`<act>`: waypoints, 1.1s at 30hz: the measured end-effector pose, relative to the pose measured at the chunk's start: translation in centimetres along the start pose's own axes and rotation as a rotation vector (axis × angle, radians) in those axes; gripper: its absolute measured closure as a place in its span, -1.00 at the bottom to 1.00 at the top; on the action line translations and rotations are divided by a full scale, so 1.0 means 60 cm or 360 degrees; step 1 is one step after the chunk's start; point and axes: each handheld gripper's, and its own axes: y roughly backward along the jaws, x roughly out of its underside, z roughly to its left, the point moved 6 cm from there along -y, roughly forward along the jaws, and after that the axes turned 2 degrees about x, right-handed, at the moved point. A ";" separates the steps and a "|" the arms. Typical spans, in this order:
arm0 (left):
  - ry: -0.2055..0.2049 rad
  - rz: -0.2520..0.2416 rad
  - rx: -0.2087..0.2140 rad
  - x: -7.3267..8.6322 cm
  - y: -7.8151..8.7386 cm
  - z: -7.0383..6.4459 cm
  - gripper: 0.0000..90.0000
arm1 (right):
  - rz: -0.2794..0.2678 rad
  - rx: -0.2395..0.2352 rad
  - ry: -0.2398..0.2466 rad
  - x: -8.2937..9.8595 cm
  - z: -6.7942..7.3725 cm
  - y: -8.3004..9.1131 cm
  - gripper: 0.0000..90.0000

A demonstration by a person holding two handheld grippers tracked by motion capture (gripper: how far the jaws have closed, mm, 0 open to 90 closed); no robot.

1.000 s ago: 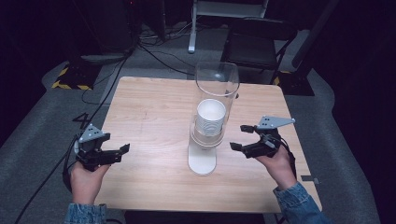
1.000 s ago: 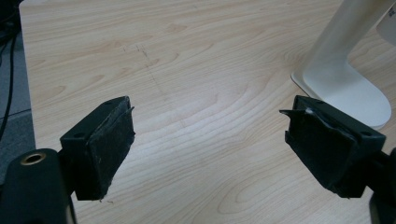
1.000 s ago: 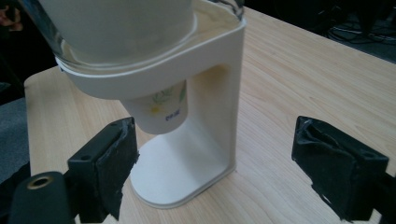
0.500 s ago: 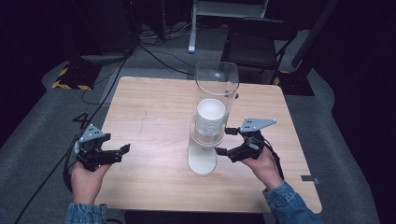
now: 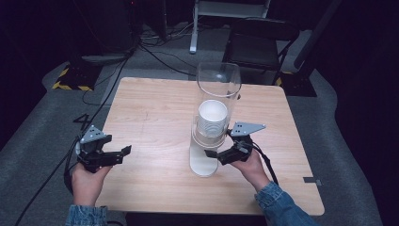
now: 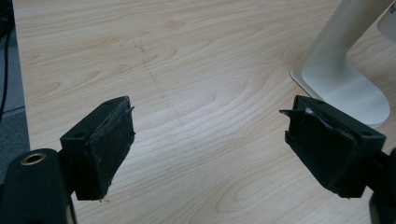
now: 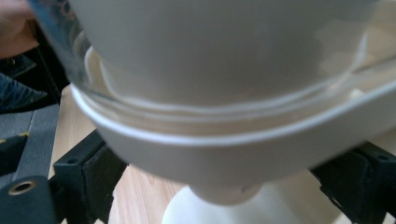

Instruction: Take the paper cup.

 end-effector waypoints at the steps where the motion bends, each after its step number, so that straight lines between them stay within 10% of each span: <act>1: 0.0000 0.0000 0.0000 0.000 0.000 0.000 -0.66 | -0.0022 -0.0002 0.0002 0.000 0.000 -0.002 -0.78; 12: 0.0004 0.0011 0.0006 0.003 -0.002 0.002 -0.66 | -0.0160 0.0066 0.0008 0.002 0.000 -0.028 -0.65; 33: 0.0011 0.0005 0.0023 0.003 0.000 0.001 -0.66 | -0.0098 0.0134 0.0108 0.008 0.001 -0.022 -0.34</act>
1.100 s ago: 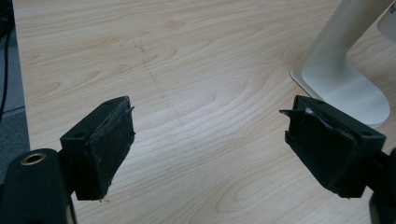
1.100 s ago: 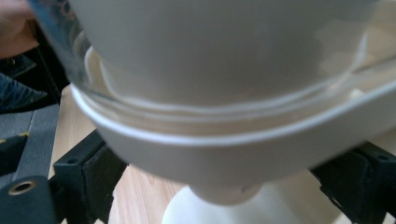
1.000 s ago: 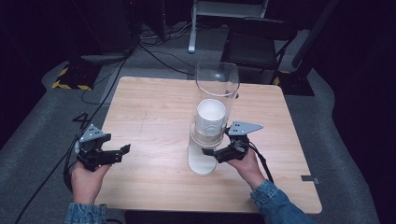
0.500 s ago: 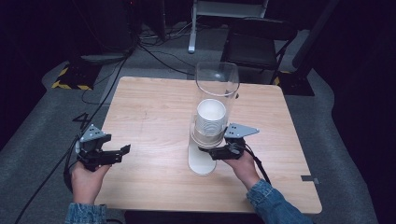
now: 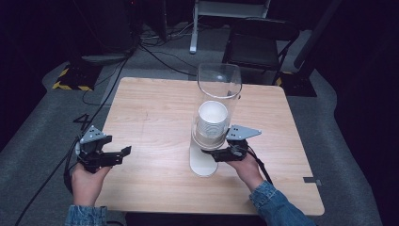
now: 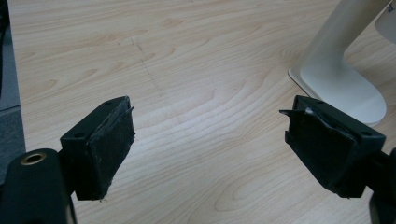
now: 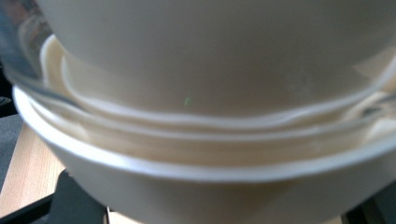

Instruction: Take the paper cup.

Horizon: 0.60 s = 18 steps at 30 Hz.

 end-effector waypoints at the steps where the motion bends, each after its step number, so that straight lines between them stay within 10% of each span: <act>1: 0.0002 -0.0002 0.0001 0.000 0.001 0.000 -0.66 | -0.0001 -0.0005 0.0002 0.000 0.000 0.000 -0.34; 18: 0.0000 0.0003 0.0008 0.000 -0.002 -0.002 -0.66 | -0.0104 -0.0003 0.0043 0.011 -0.005 -0.003 -0.32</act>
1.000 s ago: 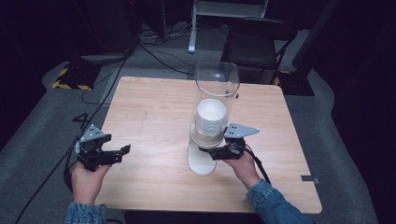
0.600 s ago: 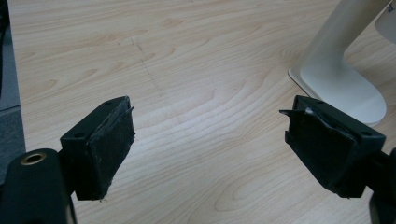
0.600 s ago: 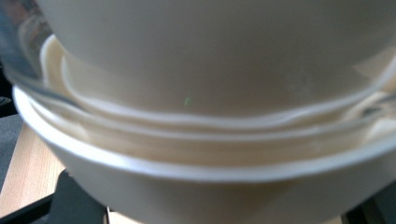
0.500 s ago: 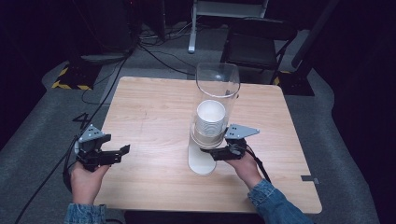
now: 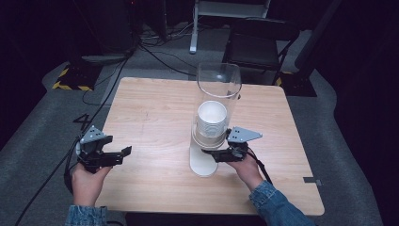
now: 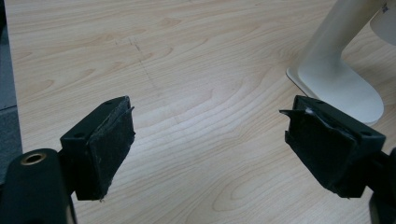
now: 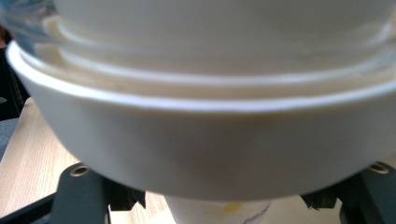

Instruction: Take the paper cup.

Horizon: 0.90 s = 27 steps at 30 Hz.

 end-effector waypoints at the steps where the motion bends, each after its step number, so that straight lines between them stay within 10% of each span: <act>1: -0.0002 0.0004 0.0000 0.000 -0.001 0.000 -0.66 | -0.0004 -0.0002 -0.0011 0.001 0.000 0.000 -0.32; 27: 0.0002 0.0007 0.0011 0.001 -0.002 0.000 -0.66 | 0.0015 -0.0015 -0.0039 0.017 0.006 -0.004 -0.28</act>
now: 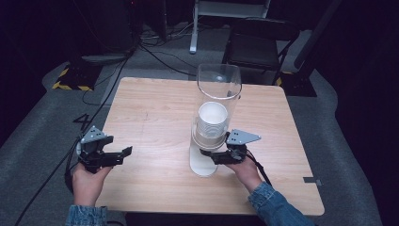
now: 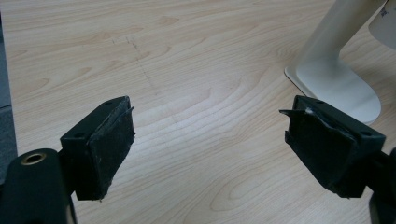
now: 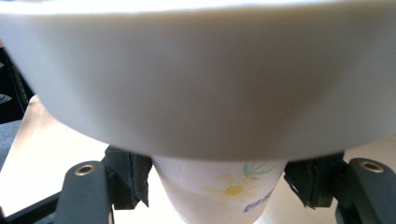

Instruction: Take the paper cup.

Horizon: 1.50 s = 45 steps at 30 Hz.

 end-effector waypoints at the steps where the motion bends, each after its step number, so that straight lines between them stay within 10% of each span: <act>1: 0.0000 0.0000 0.0001 0.000 0.000 0.000 -0.66 | -0.0003 0.0000 -0.0003 0.000 0.000 0.000 -0.28; 33: -0.0008 0.0018 0.0010 0.001 -0.005 -0.003 -0.66 | -0.0043 0.0007 0.0016 0.009 -0.001 -0.001 -0.27; 37: -0.0007 0.0017 0.0013 0.001 -0.004 -0.002 -0.66 | 0.0216 0.0002 -0.0033 0.047 -0.001 -0.013 -0.21; 45: 0.0013 0.0003 0.0009 0.002 -0.002 0.003 -0.66 | 0.0240 -0.0027 -0.0018 0.063 0.001 -0.015 -0.24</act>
